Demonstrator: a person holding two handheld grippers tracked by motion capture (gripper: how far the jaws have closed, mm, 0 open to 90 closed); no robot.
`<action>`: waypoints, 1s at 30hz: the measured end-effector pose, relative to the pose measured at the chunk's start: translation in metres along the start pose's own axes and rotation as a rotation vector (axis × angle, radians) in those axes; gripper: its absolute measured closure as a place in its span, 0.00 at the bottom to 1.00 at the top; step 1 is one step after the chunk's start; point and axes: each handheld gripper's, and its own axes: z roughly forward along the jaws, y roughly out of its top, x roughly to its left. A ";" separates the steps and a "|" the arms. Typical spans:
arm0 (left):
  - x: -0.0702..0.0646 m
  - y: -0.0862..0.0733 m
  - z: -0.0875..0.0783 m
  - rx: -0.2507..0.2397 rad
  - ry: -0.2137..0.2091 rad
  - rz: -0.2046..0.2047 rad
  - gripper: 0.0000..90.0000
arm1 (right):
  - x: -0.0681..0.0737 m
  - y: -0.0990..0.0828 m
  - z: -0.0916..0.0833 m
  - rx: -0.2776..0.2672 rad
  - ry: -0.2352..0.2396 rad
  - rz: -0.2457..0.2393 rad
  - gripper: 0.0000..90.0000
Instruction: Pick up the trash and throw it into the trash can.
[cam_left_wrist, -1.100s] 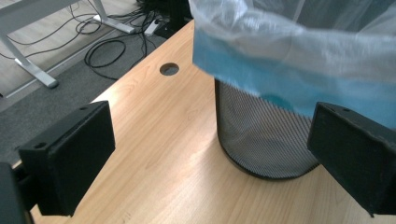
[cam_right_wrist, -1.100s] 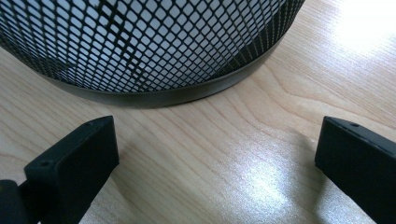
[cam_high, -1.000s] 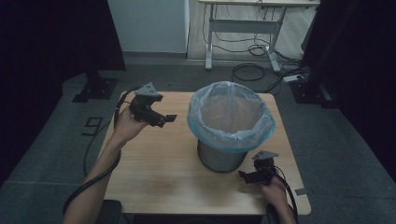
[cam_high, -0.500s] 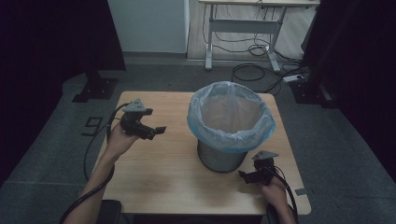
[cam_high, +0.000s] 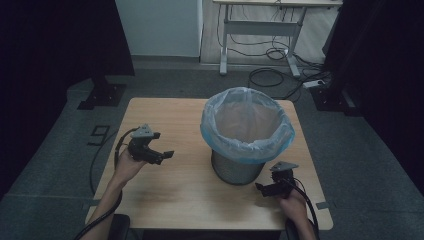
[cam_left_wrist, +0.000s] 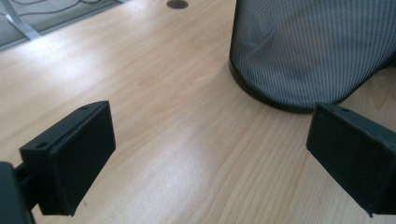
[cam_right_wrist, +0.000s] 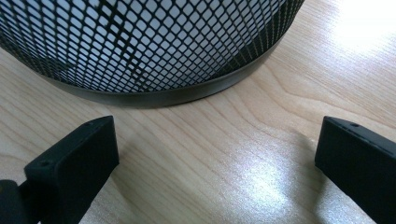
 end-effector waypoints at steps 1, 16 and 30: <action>0.000 -0.005 0.002 -0.003 -0.001 -0.006 0.01 | 0.000 0.000 0.000 0.000 -0.001 0.001 0.00; -0.002 -0.061 0.021 0.078 0.067 -0.037 0.01 | 0.000 0.000 0.000 0.000 -0.002 0.002 0.00; -0.004 -0.086 0.044 0.260 0.094 -0.024 0.00 | 0.000 0.000 0.000 0.000 -0.002 0.002 0.00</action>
